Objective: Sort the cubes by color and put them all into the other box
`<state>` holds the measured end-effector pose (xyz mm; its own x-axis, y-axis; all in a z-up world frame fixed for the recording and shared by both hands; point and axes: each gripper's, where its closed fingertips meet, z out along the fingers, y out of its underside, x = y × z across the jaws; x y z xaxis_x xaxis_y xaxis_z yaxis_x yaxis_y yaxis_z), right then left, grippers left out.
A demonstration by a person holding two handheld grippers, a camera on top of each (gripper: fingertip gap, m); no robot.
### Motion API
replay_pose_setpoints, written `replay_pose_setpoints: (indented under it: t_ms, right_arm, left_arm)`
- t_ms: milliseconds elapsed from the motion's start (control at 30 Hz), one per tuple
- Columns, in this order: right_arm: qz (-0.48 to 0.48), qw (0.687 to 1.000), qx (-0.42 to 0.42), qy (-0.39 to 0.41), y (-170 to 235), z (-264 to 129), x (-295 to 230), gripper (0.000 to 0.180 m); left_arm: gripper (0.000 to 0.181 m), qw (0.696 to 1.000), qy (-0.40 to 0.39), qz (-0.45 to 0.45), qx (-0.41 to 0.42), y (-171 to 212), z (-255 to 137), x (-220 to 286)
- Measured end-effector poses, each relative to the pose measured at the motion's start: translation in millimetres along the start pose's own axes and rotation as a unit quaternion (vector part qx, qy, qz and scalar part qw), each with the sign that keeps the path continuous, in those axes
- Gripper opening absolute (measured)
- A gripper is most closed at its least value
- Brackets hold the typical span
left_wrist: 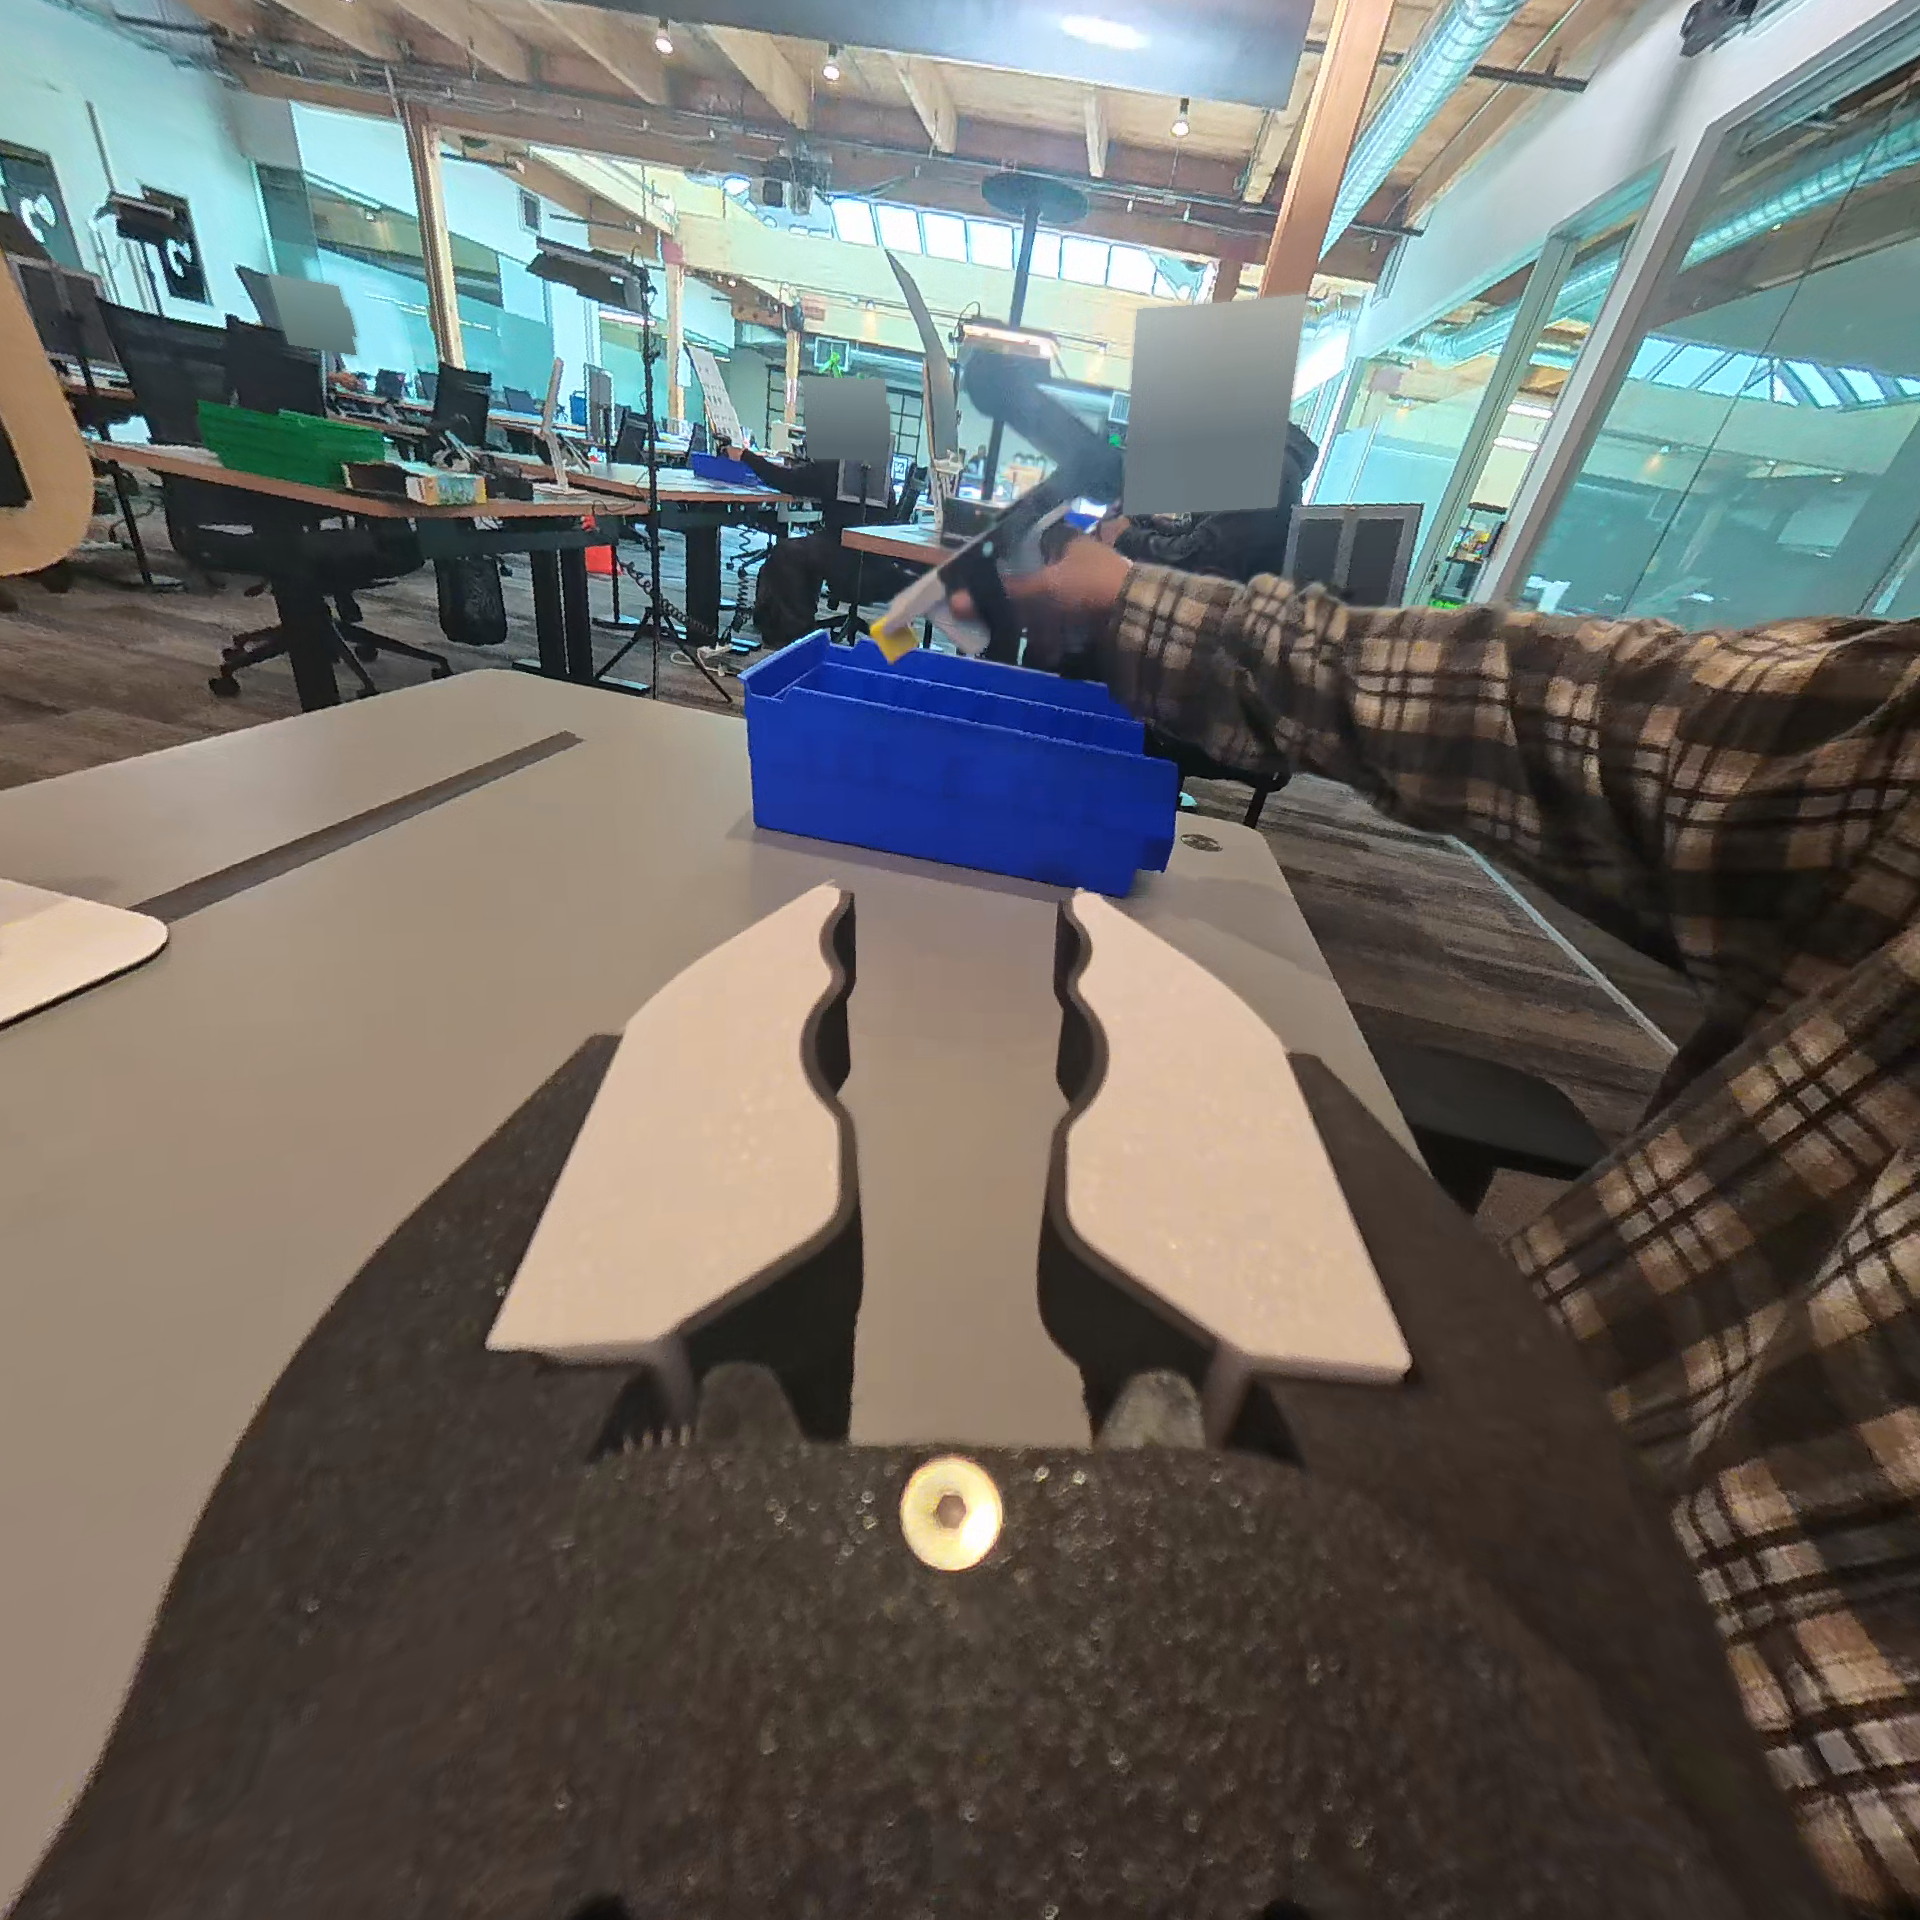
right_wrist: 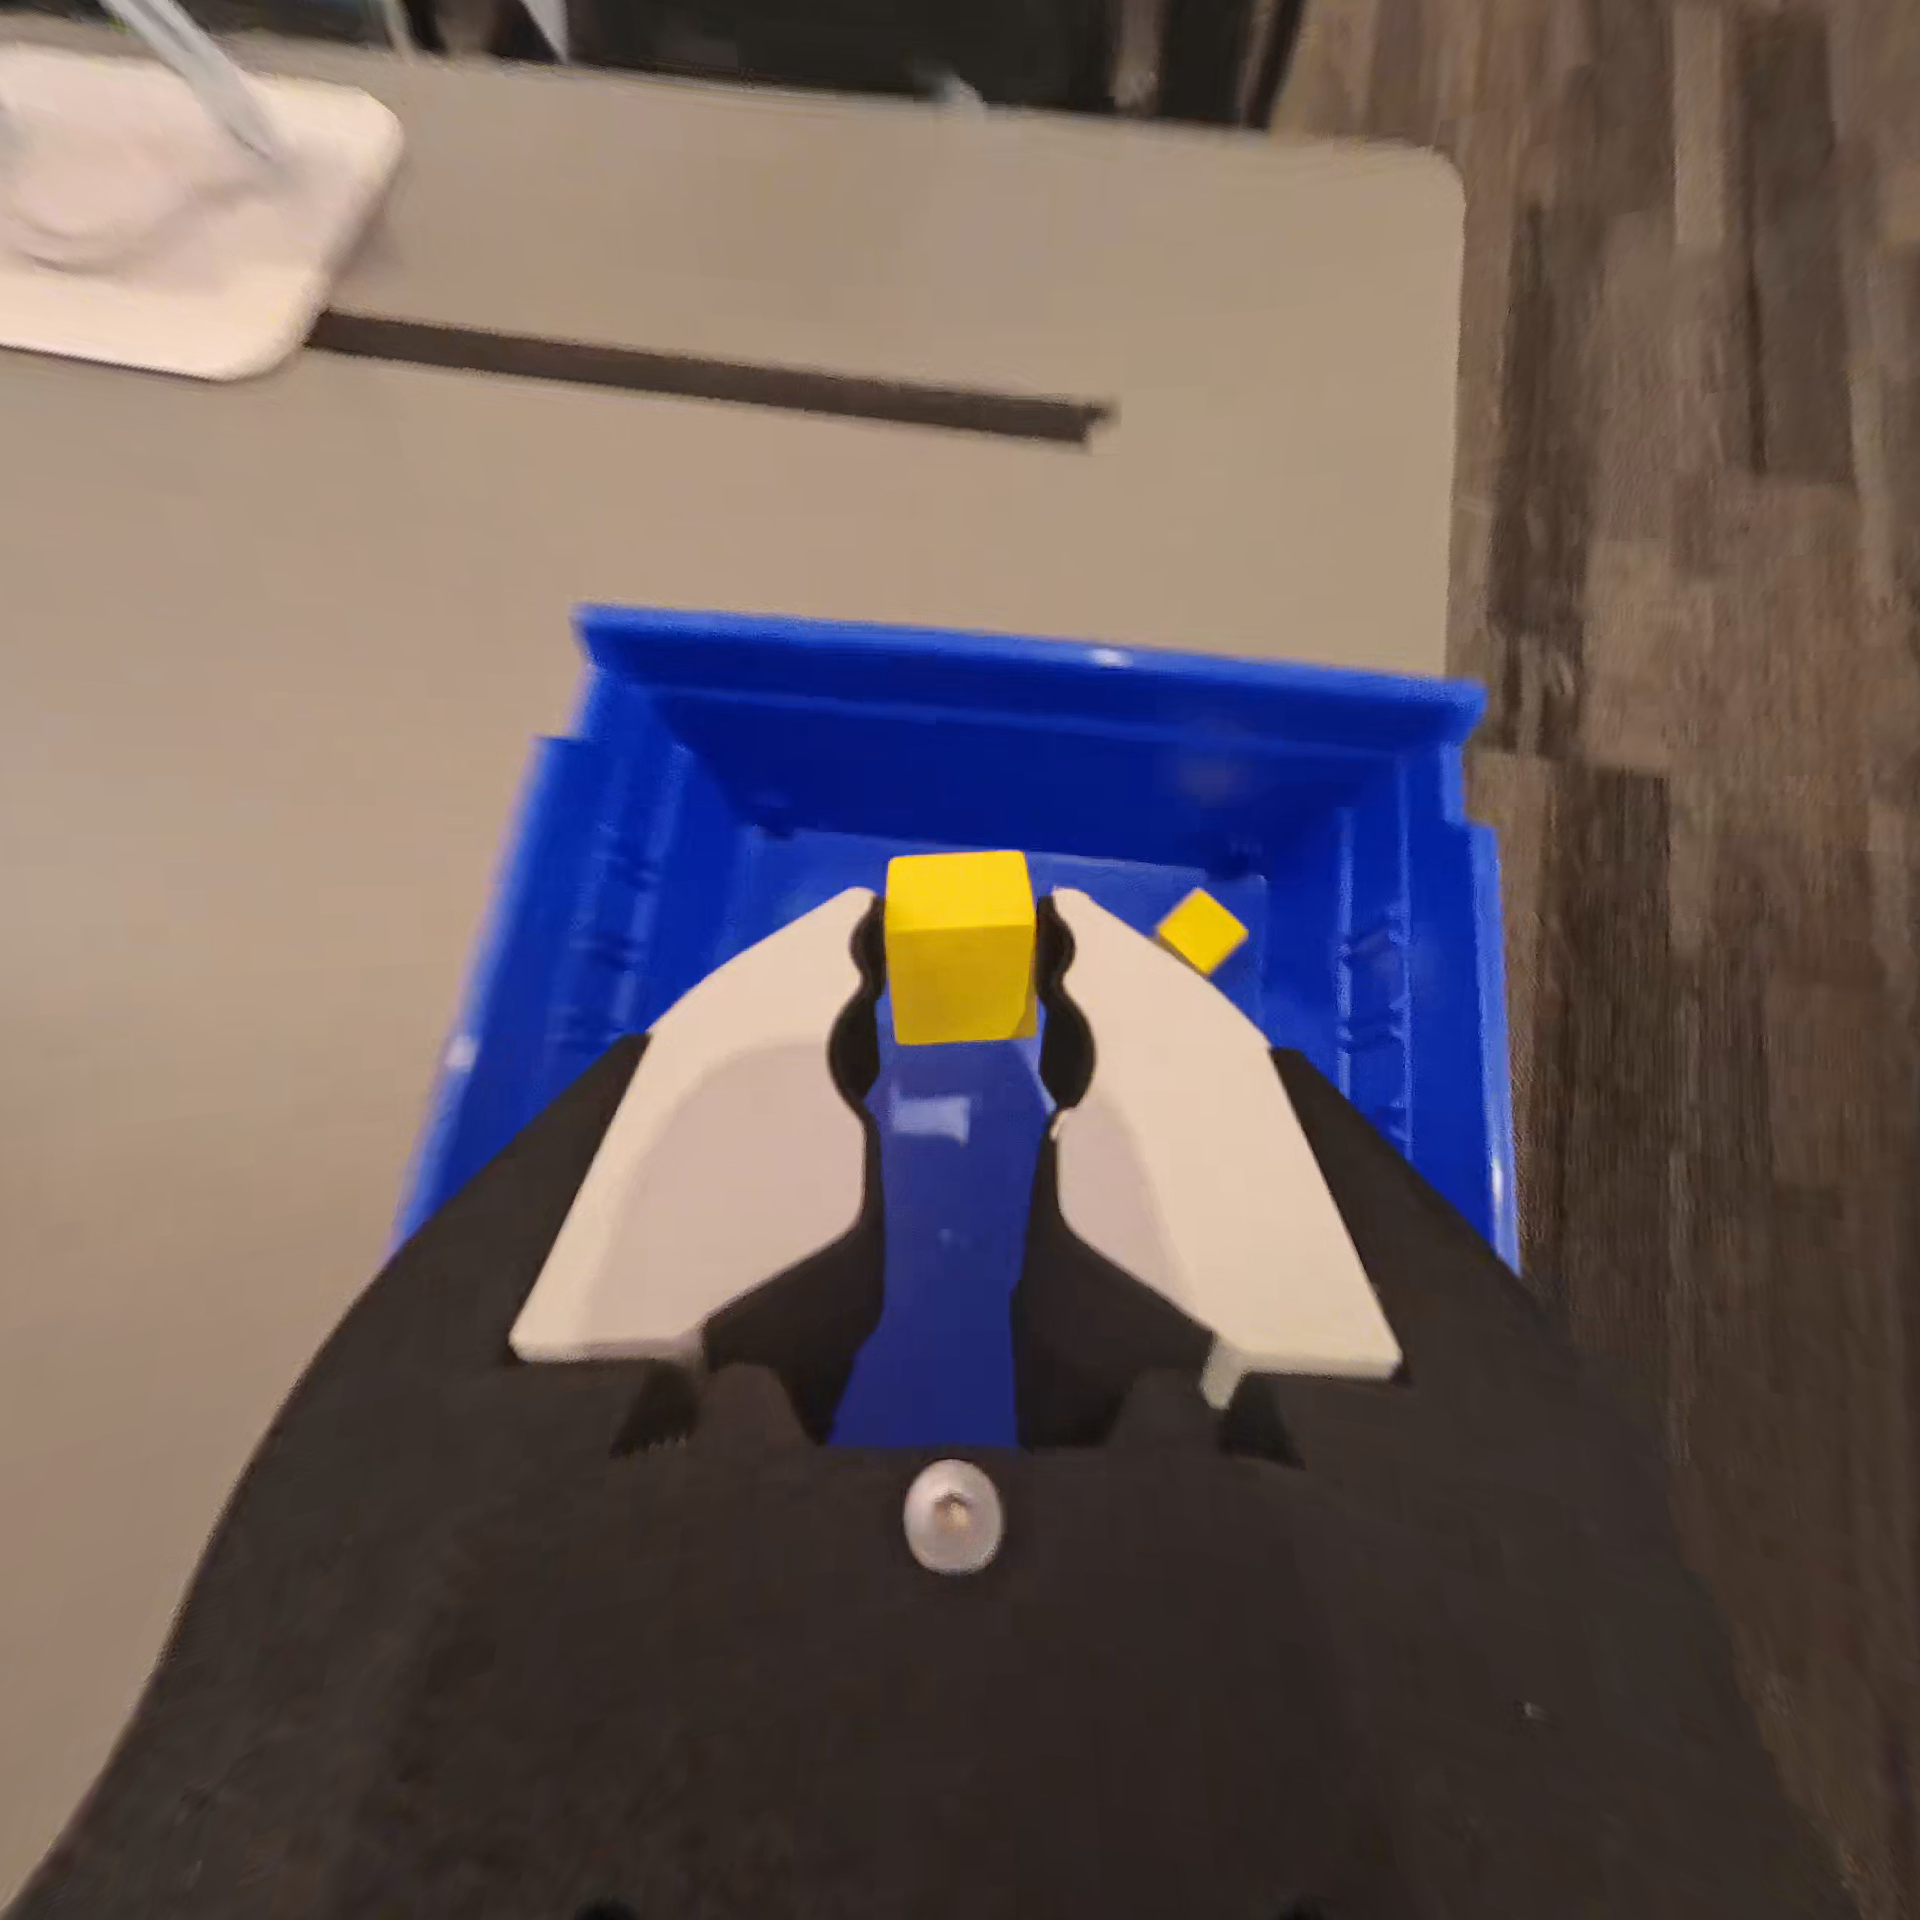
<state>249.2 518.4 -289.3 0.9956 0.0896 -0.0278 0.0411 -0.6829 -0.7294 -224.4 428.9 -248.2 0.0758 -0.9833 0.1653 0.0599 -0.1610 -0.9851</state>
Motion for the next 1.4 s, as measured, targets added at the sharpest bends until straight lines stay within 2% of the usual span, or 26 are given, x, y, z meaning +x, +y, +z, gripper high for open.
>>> replay_pose_setpoints:
  t_ms: [167,333,433,533,733,867,1033,1167,1300,1400]
  right_arm:
    - [0.002,0.995,-0.075,0.062,38.7,38.5,35.9,0.027]
    - [-0.008,0.988,-0.118,0.098,62.8,56.8,50.5,0.028]
    - [-0.015,0.989,-0.111,0.101,55.6,49.1,48.3,0.041]
    - [-0.034,0.993,-0.068,0.088,12.7,18.8,32.3,0.049]
    - [-0.111,0.992,0.052,0.022,-112.1,-68.9,-60.7,0.061]
    - [-0.159,0.978,0.127,-0.046,-145.2,-91.8,-151.7,0.064]
    - [-0.172,0.951,0.203,-0.156,-111.7,-59.4,-254.2,0.070]
    - [-0.160,0.928,0.276,-0.194,-75.6,-13.5,-305.2,0.070]
    - [-0.140,0.912,0.312,-0.227,-49.9,22.1,-346.1,0.071]
    - [-0.125,0.903,0.328,-0.249,-40.8,33.6,-367.5,0.071]
  left_arm:
    - [0.034,1.000,-0.005,0.004,-0.004,3.0,-0.7,-2.9]
    - [0.034,1.000,-0.004,0.004,-0.014,7.2,-0.1,-3.7]
    - [0.034,1.000,-0.010,0.013,-0.017,6.7,-1.7,-4.4]
    - [0.034,1.000,-0.011,0.011,-0.016,6.0,-2.8,-5.2]
    - [0.035,1.000,-0.013,0.010,-0.016,5.2,-2.7,-4.4]
    - [0.035,0.999,-0.022,0.023,-0.016,3.2,-3.2,-4.6]
    - [0.035,0.999,-0.025,0.029,-0.023,4.2,-2.5,-4.3]
    - [0.036,0.998,-0.039,0.051,-0.024,-7.6,-9.3,-1.6]
    - [0.036,0.994,-0.066,0.090,-0.016,-36.0,-36.2,6.2]
    - [0.037,0.990,-0.081,0.110,-0.030,-58.3,-72.1,15.2]
